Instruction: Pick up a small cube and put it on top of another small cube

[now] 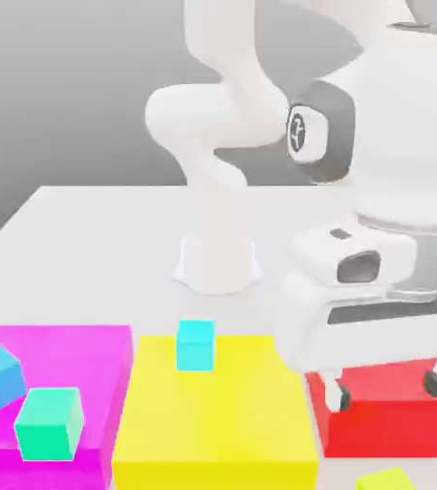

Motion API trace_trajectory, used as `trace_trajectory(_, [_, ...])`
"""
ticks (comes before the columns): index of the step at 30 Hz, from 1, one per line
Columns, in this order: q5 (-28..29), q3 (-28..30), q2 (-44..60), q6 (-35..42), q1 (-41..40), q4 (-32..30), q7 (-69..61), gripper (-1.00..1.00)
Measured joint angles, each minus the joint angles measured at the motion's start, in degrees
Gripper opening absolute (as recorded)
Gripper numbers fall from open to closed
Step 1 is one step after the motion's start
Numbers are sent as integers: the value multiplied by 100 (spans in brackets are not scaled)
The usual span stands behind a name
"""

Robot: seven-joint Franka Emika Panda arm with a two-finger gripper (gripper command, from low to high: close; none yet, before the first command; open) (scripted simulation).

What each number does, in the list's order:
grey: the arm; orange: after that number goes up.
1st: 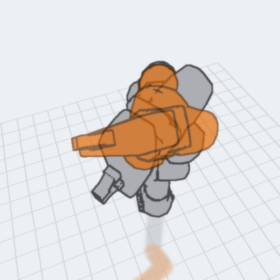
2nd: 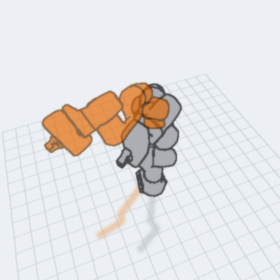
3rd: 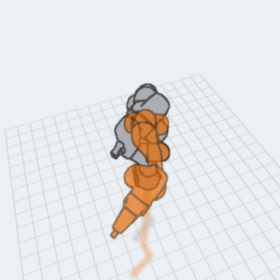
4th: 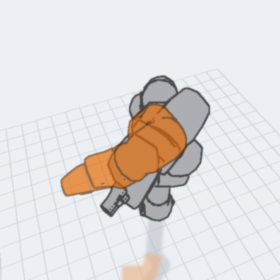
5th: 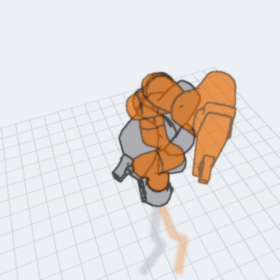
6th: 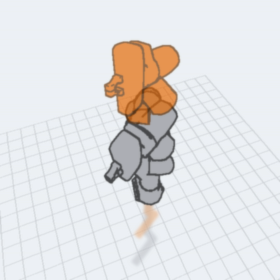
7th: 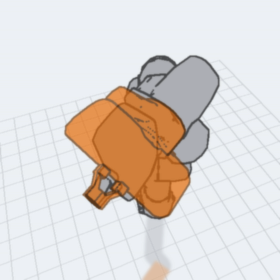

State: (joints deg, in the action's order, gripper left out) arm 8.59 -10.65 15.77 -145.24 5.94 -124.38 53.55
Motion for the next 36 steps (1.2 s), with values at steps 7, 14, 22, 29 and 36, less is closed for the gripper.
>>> trace_trajectory(7, [189,73,1442,-639,282,226,159,0])
trace_trajectory(14, [265,150,1733,-862,344,288,212,-100])
trace_trajectory(22, [-179,353,476,84,-195,-13,254,-100])
trace_trajectory(29, [-712,1252,-669,775,-1096,-423,700,-100])
trace_trajectory(36, [-1028,1759,-676,575,-1706,-618,944,100])
